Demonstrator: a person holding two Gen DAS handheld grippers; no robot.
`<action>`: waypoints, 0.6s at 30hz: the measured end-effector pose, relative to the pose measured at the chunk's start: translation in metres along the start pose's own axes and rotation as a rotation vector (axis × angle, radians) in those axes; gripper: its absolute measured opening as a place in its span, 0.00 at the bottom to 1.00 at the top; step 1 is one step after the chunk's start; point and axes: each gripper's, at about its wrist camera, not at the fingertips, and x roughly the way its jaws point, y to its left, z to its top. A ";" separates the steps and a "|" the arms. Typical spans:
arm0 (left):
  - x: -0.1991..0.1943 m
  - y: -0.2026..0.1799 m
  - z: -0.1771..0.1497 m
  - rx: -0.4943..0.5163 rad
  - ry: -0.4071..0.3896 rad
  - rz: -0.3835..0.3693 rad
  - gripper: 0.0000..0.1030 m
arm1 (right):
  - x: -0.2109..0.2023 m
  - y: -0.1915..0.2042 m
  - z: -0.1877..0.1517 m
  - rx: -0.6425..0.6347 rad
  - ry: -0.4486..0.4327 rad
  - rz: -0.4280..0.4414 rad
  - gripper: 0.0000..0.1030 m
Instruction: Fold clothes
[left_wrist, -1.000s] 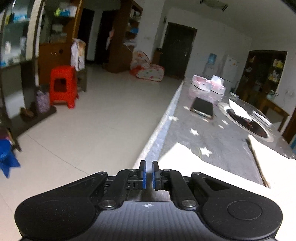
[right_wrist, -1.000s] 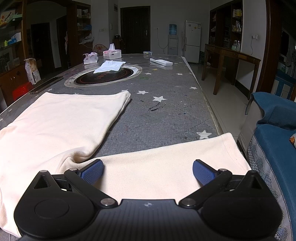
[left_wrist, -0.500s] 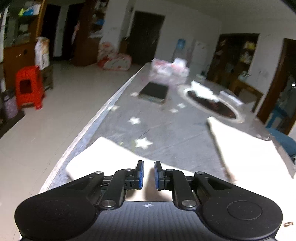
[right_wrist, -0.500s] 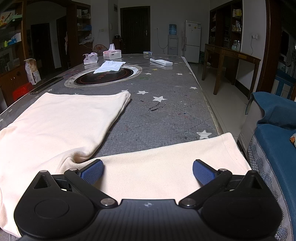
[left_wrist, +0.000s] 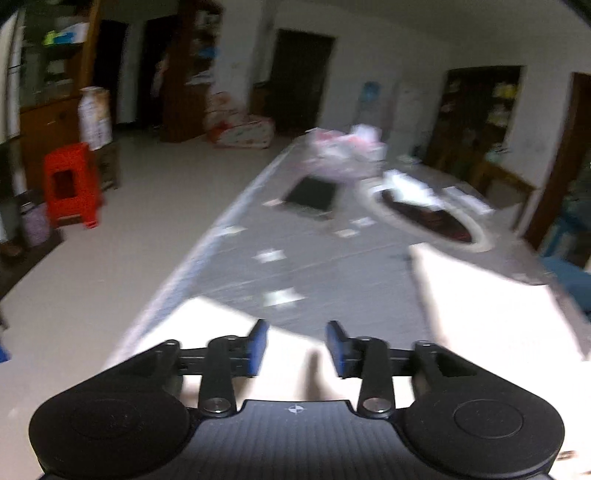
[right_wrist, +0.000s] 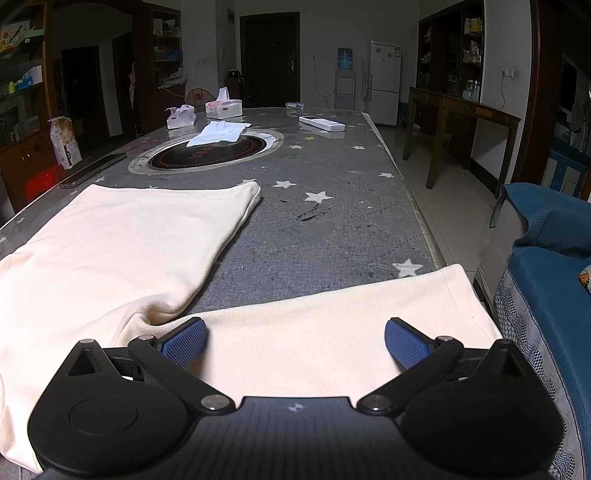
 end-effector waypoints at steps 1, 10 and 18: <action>-0.003 -0.010 0.002 0.008 -0.008 -0.045 0.48 | 0.000 0.000 0.000 0.000 0.000 0.000 1.00; 0.026 -0.093 -0.004 0.053 0.077 -0.325 0.64 | -0.001 0.000 0.000 0.002 -0.001 0.001 1.00; 0.054 -0.101 -0.024 0.066 0.158 -0.305 0.64 | -0.001 0.000 0.000 0.002 -0.001 0.002 1.00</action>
